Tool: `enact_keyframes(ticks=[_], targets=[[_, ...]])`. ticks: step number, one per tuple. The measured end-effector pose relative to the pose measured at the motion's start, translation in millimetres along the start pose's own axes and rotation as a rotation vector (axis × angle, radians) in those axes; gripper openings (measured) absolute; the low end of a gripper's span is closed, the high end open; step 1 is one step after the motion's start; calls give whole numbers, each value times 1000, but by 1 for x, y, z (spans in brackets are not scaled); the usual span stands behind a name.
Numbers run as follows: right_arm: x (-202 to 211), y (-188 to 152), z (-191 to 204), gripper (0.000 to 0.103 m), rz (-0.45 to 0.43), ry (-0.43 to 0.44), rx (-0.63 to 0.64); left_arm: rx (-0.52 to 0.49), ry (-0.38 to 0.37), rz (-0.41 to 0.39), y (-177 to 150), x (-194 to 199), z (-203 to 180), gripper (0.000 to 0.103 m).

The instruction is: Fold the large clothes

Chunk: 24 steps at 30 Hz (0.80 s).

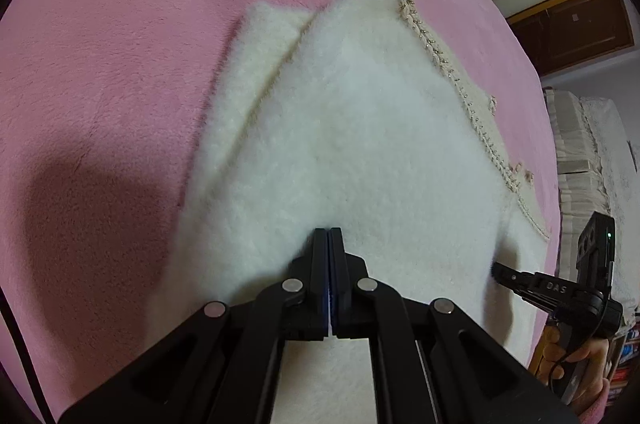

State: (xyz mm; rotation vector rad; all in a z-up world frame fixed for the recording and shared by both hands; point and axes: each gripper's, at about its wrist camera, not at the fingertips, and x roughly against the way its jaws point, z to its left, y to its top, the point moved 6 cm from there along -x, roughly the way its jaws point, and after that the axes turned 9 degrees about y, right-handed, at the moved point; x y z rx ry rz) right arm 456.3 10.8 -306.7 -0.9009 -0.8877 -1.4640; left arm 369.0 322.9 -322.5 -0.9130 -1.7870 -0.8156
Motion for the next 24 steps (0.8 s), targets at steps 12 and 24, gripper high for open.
enact_keyframes(ticks=[12,24], targets=[[-16,13,12,0,12,-124,56,124,253,111,-16,14,-31,18],[-21,-6,30,0,-73,-208,111,179,422,166,-92,72,-56,86]])
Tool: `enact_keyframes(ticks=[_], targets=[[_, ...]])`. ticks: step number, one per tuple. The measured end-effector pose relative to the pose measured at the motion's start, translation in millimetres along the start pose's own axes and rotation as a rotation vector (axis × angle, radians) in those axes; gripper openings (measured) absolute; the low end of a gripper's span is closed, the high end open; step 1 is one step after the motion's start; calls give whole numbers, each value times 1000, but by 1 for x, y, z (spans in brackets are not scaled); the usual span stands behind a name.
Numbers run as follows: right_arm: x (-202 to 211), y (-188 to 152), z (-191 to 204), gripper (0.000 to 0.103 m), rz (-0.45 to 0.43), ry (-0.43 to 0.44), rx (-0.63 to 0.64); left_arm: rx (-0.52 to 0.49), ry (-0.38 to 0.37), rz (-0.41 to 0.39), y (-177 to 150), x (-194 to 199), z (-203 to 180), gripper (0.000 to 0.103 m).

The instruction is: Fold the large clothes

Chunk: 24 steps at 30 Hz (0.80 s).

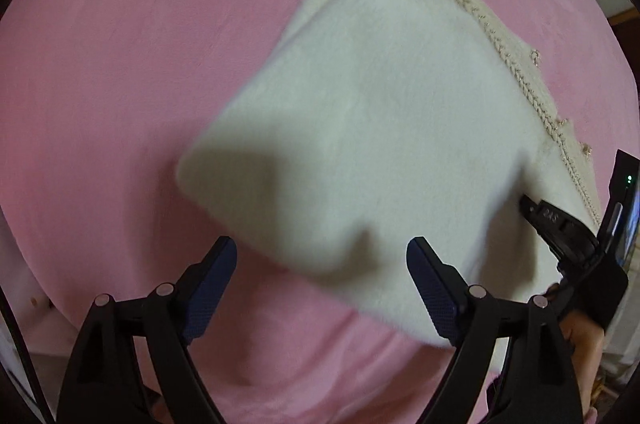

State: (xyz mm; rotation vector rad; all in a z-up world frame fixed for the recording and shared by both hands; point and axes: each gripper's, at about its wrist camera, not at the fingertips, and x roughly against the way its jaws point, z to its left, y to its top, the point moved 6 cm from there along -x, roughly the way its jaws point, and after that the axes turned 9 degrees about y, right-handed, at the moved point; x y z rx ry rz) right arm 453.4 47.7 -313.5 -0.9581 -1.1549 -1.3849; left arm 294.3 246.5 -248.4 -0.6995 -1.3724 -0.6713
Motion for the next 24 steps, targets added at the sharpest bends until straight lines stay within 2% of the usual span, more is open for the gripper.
enact_keyframes(ticks=[4,10,16,18,21,24], targets=[[1,-8,2,0,-17,11,22,29,-7,35,-12,-9,13,86],[8,-10,-19,0,-42,55,-48,66,-15,59,-8,-28,39,86],[11,-17,-20,0,-77,38,-82,106,-106,113,-2,-55,56,86],[13,-19,-22,0,-81,58,-97,94,-124,127,3,-60,56,86],[12,-17,-34,0,-78,121,-146,51,-125,96,11,-58,53,86],[12,-17,-47,0,-69,187,-208,24,-160,72,22,-55,49,86]])
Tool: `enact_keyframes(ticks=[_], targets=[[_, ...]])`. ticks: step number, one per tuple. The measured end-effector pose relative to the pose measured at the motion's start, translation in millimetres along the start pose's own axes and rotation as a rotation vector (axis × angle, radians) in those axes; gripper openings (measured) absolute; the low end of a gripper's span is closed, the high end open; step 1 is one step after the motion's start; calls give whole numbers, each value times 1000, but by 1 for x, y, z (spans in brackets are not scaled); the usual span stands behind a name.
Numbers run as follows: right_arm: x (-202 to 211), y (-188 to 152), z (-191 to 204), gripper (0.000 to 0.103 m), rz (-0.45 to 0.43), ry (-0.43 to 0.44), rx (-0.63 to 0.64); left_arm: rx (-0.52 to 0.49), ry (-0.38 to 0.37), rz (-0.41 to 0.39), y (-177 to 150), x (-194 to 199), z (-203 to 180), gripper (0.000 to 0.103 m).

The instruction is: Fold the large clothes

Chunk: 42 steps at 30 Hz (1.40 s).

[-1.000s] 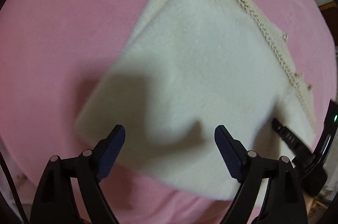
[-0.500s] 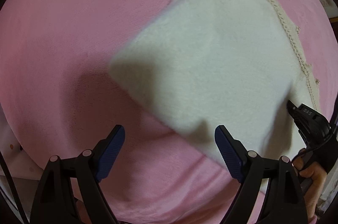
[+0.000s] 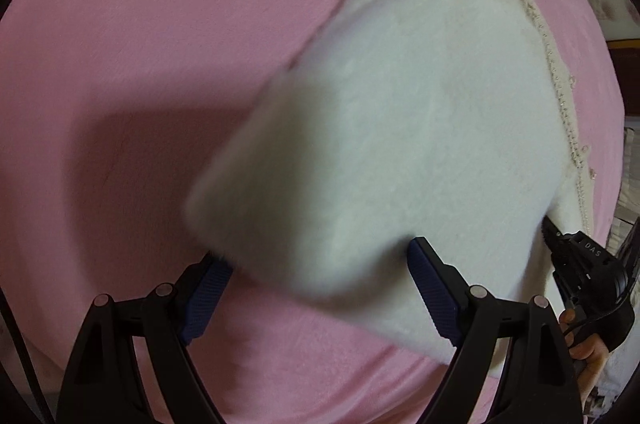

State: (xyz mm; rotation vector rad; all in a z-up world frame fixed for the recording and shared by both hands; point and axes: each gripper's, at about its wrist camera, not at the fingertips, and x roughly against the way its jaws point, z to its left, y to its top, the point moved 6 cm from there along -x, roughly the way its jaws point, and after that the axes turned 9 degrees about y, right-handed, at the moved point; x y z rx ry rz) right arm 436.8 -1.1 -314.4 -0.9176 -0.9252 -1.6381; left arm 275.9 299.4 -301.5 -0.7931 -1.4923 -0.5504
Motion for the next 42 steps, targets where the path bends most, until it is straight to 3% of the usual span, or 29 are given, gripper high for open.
enact_keyframes(ticks=[6,13,19,21,25,27,30,35,39,42], targets=[[1,2,-12,0,27,50,-29,11,-120,-19,19,-2,4,86],[4,1,-8,0,18,24,-48,49,-243,-7,35,-13,20,86],[0,2,-9,0,28,43,-61,159,-365,-83,29,-11,41,83],[-2,3,-9,0,37,39,-49,196,-353,-117,27,-9,53,68],[-2,3,-7,0,33,26,-17,248,-341,-178,15,-1,57,53],[-2,1,-8,0,21,39,-12,231,-279,-217,10,8,54,39],[-2,1,-11,0,11,87,-16,158,-151,-357,2,37,36,23],[-3,1,-25,0,37,250,-42,24,-99,-624,-31,104,-8,16],[-6,6,-38,0,113,391,-59,-121,-57,-758,-70,151,-70,14],[-8,7,-38,0,155,442,-14,-249,-36,-850,-110,185,-116,13]])
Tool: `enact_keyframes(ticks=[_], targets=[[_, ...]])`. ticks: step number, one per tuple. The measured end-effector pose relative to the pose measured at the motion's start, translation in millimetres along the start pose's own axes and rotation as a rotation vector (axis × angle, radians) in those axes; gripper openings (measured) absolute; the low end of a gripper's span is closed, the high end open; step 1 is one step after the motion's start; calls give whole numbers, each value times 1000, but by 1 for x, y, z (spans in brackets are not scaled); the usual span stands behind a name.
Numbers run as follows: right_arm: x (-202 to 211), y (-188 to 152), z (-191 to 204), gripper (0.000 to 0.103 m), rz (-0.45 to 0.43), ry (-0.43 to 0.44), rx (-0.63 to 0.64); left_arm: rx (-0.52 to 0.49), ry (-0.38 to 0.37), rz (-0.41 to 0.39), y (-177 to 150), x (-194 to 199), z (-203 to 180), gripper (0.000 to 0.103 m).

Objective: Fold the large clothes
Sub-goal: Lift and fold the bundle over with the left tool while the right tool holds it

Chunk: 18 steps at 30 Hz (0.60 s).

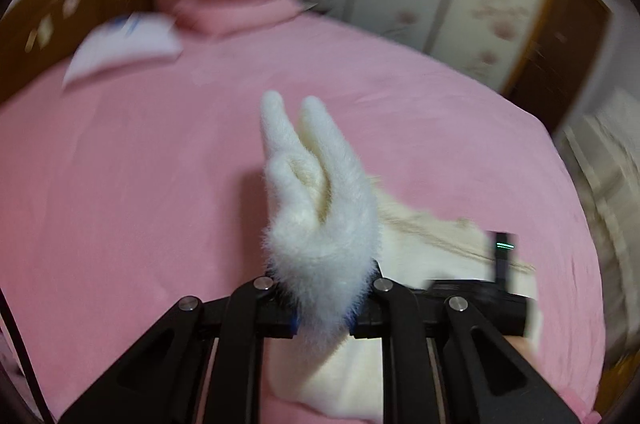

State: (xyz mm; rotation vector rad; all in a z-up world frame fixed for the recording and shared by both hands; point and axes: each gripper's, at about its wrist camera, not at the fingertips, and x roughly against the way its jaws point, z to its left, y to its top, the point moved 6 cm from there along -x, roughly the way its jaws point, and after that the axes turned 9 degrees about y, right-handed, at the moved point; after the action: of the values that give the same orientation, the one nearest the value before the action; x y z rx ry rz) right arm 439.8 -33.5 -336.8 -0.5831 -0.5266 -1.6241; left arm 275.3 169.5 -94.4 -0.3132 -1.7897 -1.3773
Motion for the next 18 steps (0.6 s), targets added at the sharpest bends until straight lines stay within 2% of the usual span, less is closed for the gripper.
enact_keyframes(ticks=[4,7,8,11,14,18], targets=[[6,1,-3,0,48,50,11,-155,-103,-57,-18,51,-78,13],[13,3,-12,0,70,118,-3,-251,-216,-5,-51,68,-130,13],[16,2,-16,0,74,141,-6,-282,-233,24,-65,72,-137,13],[23,-1,-24,0,72,200,0,-362,-216,35,-88,72,-160,13],[25,-3,-39,0,64,297,-52,-405,-212,32,-88,69,-170,13],[25,-1,-40,0,60,305,-48,-418,-197,30,-79,72,-183,13]])
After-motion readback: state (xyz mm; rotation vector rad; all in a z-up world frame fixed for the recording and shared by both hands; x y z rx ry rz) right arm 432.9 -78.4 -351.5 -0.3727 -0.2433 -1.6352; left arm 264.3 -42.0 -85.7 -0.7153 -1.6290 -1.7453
